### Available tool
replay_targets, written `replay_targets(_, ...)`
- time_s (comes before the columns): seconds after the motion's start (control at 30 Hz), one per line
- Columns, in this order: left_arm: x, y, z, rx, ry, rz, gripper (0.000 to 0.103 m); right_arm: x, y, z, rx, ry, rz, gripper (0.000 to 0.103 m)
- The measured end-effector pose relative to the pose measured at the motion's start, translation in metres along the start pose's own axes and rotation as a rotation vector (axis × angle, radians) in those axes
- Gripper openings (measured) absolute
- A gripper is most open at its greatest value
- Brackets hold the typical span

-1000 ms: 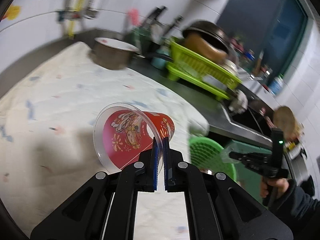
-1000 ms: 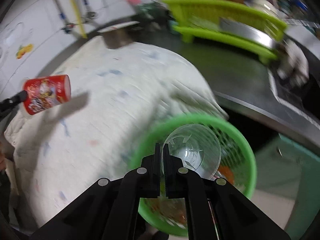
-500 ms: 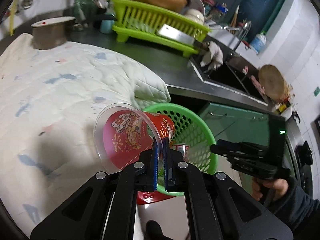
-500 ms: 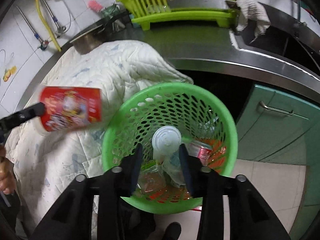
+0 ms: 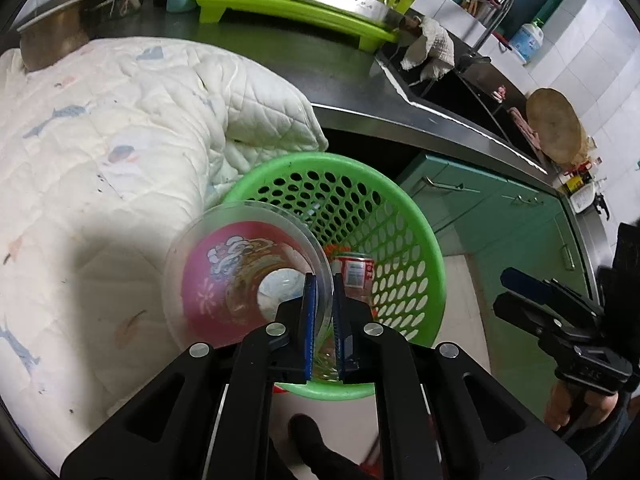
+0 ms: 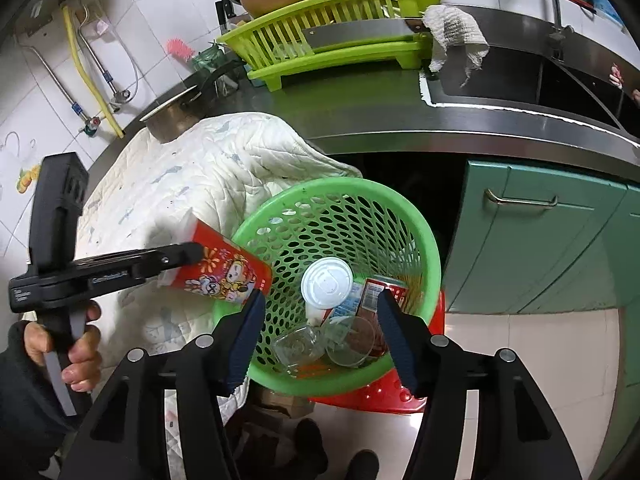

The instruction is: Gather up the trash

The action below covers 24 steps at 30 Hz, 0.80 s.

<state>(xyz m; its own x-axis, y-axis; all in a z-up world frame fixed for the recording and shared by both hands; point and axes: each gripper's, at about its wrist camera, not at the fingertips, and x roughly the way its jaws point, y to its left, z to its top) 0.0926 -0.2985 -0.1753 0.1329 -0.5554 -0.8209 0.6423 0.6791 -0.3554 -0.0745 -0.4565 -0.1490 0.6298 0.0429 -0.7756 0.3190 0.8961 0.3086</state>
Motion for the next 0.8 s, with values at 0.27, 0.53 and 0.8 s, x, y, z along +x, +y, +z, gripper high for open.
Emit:
replay_targets(0.27, -0.011, 0.002, -0.001, -0.02, -0.019, -0.001, 0.035, -0.011, 0.007, -0.004, 0.008, -0.022, 0.021, 0.06)
replay_targets(0.53, -0.045, 0.007, -0.01, -0.036, -0.061, 0.028, 0.047, -0.019, 0.011, -0.004, 0.012, -0.033, 0.032, 0.063)
replay_targets(0.8, -0.089, 0.018, -0.019, -0.082, -0.141, 0.095, 0.066, -0.028, 0.031, -0.001, -0.036, -0.045, 0.033, 0.069)
